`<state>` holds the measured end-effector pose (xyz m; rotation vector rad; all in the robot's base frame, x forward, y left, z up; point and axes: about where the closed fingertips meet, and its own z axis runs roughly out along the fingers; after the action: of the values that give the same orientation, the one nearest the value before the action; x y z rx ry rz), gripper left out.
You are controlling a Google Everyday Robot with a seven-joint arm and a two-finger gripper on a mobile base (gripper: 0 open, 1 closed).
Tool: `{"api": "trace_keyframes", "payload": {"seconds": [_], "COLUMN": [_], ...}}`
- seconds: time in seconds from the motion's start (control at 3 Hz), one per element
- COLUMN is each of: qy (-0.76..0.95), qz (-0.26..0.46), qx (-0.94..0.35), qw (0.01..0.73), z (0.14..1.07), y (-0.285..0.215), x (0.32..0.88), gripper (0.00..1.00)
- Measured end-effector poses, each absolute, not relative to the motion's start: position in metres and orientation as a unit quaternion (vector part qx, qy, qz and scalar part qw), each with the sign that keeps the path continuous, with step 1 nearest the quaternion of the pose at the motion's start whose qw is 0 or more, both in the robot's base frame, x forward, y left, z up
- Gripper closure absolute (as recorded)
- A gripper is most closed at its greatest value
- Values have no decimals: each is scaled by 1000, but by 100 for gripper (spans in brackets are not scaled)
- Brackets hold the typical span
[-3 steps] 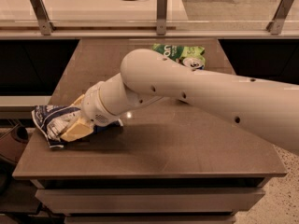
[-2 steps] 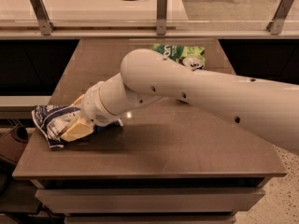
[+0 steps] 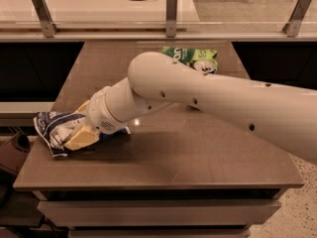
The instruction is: Pick blue chip bag
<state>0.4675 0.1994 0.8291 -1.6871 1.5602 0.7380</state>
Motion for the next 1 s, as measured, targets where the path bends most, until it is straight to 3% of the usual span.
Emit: {"api": "trace_keyframes", "payload": {"seconds": [1.0], "qy": [599], "qz": [233], "qx": [-654], "qw": [399], "z": [877], "y": [188], "x": [456], "gripper": [100]}}
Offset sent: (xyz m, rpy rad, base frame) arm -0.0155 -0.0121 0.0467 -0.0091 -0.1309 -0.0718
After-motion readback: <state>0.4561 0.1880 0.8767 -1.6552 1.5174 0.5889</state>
